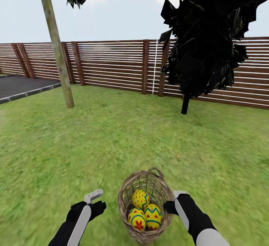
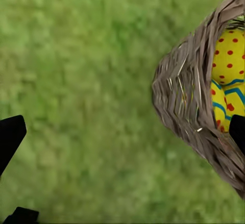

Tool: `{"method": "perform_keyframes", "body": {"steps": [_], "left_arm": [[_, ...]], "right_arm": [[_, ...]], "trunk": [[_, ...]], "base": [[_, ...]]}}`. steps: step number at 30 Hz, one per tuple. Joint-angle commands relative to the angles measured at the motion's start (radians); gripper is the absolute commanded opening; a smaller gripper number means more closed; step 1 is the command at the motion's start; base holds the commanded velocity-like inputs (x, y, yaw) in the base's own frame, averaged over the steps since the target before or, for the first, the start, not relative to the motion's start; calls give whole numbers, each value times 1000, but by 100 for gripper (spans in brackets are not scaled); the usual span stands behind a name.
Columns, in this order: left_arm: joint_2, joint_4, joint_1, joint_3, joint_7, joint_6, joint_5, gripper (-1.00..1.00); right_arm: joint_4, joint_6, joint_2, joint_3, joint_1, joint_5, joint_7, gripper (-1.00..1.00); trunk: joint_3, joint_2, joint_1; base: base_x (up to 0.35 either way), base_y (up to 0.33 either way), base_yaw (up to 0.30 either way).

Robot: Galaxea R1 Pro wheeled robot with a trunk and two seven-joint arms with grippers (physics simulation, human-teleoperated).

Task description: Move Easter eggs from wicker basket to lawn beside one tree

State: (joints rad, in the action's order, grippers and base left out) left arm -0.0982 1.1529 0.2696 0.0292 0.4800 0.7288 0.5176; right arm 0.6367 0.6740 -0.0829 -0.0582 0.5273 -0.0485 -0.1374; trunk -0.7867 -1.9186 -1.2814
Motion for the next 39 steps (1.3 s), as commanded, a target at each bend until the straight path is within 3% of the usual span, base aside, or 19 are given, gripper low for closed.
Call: {"method": "perform_keyframes", "body": {"steps": [1, 8, 18, 24, 32, 39], "left_arm": [[2, -2, 0, 1, 10, 1, 10, 100], [4, -7, 0, 1, 9, 0, 10, 100], [3, -5, 0, 5, 8, 1, 13, 100], [2, -4, 0, 6, 8, -7, 13, 100], [2, -4, 0, 7, 8, -51, 14, 100], [2, -5, 0, 8, 8, -56, 13, 100]], "right_arm": [[1, 4, -1, -3, 0, -5, -5, 100], [1, 4, 0, -3, 0, -4, -5, 100], [1, 4, 3, -3, 0, -4, -5, 100], [1, -6, 13, -2, 0, -4, -5, 100], [-1, -140, 16, 1, 0, -1, -5, 100], [-25, -168, 15, 3, 0, -1, -5, 100]], "trunk": [[-1, 0, 0], [-1, 0, 0], [-1, 0, 0], [-20, -42, -23], [-45, -98, -54], [-67, -147, -81]], "base": [[309, 0, 0], [285, 0, 0], [48, 0, 0], [3, 0, 0], [0, 0, 0], [0, 0, 0]]}}
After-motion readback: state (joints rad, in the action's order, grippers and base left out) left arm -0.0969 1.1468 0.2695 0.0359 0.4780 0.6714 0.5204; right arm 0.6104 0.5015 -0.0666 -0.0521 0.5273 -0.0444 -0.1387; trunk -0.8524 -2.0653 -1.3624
